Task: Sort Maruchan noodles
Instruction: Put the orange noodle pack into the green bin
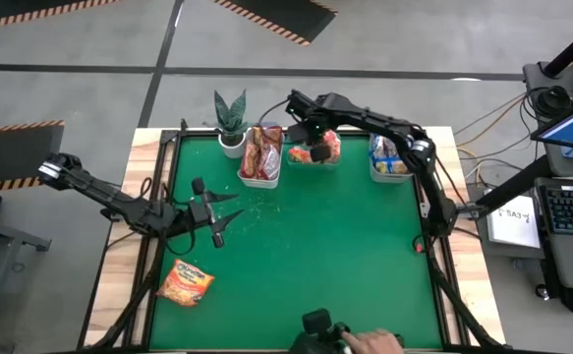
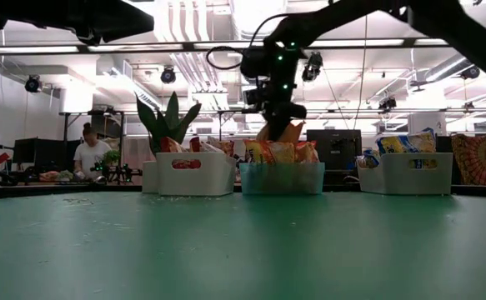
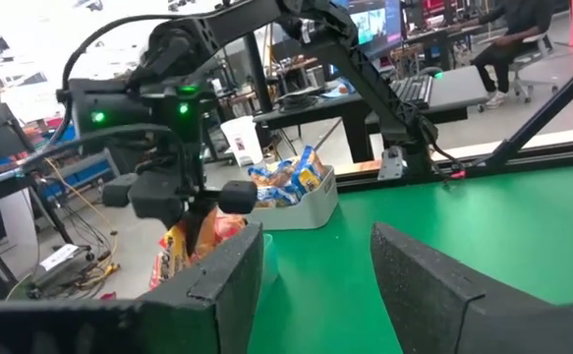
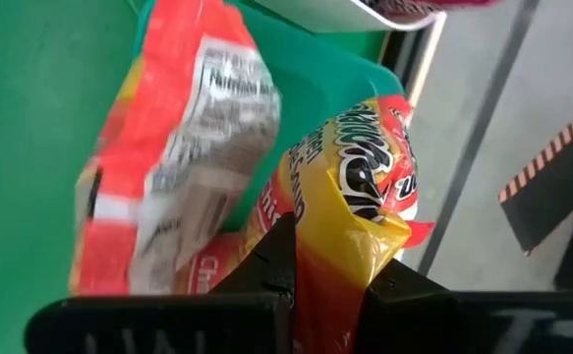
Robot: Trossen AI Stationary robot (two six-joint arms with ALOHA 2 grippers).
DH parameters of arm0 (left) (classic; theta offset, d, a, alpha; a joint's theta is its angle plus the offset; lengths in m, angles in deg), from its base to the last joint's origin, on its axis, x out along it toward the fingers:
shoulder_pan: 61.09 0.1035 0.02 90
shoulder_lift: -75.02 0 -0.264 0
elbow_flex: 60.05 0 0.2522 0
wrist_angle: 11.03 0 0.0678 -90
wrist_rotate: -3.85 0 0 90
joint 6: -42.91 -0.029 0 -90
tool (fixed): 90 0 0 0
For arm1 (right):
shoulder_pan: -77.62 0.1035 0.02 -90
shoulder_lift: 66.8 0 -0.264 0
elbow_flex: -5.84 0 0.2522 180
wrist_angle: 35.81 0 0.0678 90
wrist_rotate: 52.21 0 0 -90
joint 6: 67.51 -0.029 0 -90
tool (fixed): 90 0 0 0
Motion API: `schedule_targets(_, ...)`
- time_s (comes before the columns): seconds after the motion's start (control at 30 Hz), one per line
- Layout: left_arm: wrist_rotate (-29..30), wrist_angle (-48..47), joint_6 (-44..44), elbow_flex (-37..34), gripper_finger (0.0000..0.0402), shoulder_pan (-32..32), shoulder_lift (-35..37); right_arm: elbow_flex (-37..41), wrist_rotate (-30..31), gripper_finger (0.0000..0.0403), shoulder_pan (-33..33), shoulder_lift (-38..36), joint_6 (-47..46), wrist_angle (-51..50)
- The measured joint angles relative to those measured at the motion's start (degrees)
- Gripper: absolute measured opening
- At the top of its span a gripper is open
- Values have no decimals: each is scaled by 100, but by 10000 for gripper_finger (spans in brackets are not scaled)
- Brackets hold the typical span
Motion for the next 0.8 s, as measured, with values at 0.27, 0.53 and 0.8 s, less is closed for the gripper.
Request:
schedule_targets(0.27, -1, -176, 129, 0, 173, 0, -7, -403, 55, 29, 2, 462, 64, -152)
schedule_targets(0.53, -1, -192, 152, 0, 173, 1, -11, -495, 59, 31, 2, 490, -140, -113)
schedule_targets(0.8, -1, -189, 179, 0, 173, 2, -11, -567, 63, 33, 28, 473, 153, -294)
